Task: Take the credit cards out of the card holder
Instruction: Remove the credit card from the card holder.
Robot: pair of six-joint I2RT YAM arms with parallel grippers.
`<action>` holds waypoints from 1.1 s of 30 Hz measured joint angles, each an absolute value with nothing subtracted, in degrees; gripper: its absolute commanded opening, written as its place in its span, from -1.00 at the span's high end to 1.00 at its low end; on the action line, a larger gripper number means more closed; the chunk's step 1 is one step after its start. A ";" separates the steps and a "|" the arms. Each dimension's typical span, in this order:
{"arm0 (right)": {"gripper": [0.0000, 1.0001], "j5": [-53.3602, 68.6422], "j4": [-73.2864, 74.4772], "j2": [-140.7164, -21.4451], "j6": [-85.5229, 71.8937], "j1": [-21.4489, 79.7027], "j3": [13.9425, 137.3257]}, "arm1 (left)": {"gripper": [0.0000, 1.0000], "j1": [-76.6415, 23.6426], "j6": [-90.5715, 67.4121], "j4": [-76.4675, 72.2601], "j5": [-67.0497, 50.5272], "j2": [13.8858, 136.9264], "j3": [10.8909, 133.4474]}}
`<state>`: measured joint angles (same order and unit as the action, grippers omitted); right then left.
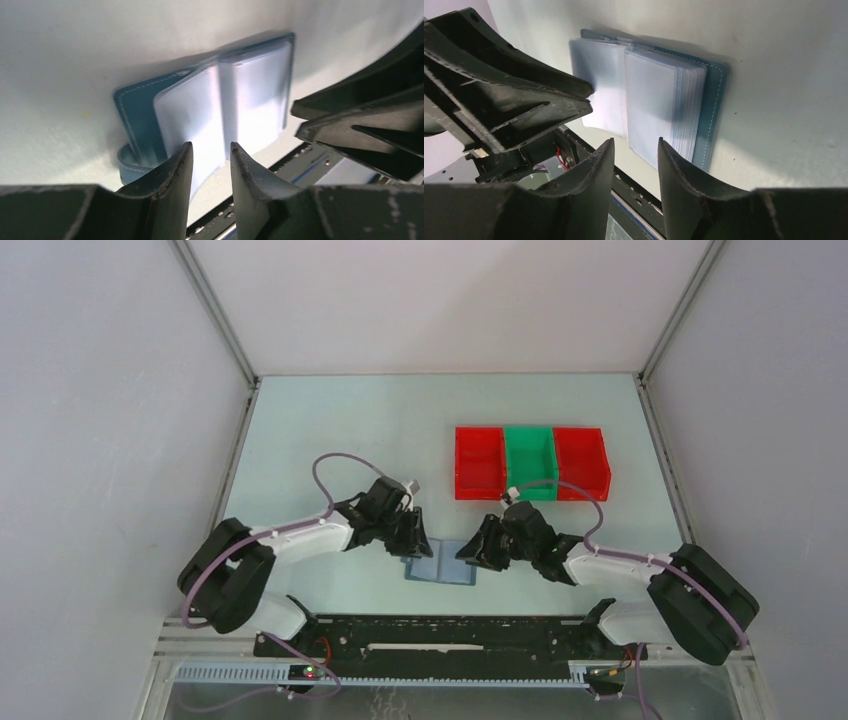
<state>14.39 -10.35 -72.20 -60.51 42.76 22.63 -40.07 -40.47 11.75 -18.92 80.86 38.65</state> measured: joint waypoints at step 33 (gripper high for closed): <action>0.06 20.25 -21.30 -85.43 -61.71 45.36 29.45 | 0.20 -39.70 -39.42 14.44 -17.67 78.94 38.87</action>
<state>20.25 -21.30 -85.43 -61.71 45.36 29.45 -39.70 -39.42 14.44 -17.67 78.94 38.87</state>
